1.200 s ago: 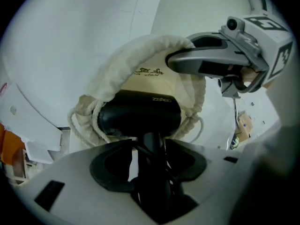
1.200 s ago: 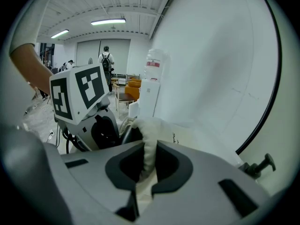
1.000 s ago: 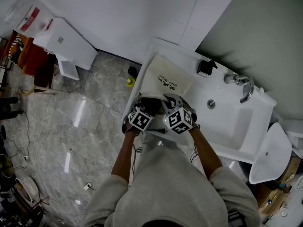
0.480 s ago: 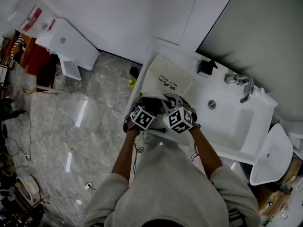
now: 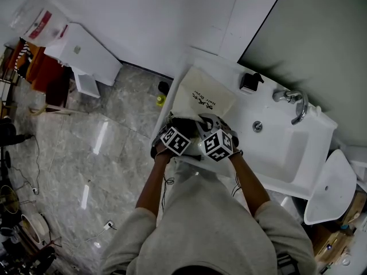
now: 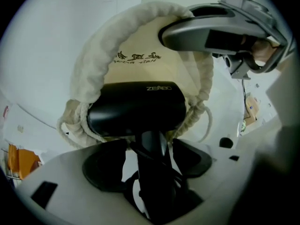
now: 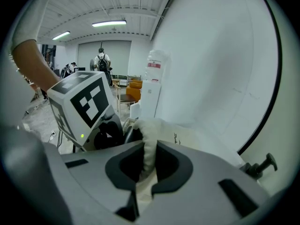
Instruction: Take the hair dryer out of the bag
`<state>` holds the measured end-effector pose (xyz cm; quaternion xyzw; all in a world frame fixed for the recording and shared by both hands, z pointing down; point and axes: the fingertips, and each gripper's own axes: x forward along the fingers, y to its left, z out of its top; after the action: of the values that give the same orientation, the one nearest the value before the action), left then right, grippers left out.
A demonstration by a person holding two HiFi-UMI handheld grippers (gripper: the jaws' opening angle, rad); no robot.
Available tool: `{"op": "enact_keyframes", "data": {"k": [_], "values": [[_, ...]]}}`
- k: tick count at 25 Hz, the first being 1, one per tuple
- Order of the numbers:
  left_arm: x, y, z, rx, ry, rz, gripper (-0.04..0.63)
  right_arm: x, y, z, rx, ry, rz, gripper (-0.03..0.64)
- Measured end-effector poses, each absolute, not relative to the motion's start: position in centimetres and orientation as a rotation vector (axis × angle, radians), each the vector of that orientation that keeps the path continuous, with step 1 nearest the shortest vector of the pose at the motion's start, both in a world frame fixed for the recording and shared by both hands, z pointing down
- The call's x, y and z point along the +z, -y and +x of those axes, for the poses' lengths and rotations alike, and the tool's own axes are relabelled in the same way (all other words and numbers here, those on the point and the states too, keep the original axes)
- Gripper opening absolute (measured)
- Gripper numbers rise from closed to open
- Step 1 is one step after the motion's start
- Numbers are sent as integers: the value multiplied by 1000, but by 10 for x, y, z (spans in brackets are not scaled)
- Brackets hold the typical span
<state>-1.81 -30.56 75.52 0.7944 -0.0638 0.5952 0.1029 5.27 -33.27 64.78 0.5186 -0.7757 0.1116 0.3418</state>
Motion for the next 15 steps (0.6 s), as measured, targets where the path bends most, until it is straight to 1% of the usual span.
{"op": "enact_keyframes", "data": {"k": [4,7,9,15], "values": [[757,306,-18,1777,209,2349,312,650,332,51,295,2021,1350,14],[756,306,-18,1761,221,2355,269,650,331,51,299,2021,1353,14],[754,306,-18,1771,220,2357,219,650,331,51,297,2021,1352,14],[742,303,-22,1760,226,2370,197,652,328,54,274,2001,1337,12]]}}
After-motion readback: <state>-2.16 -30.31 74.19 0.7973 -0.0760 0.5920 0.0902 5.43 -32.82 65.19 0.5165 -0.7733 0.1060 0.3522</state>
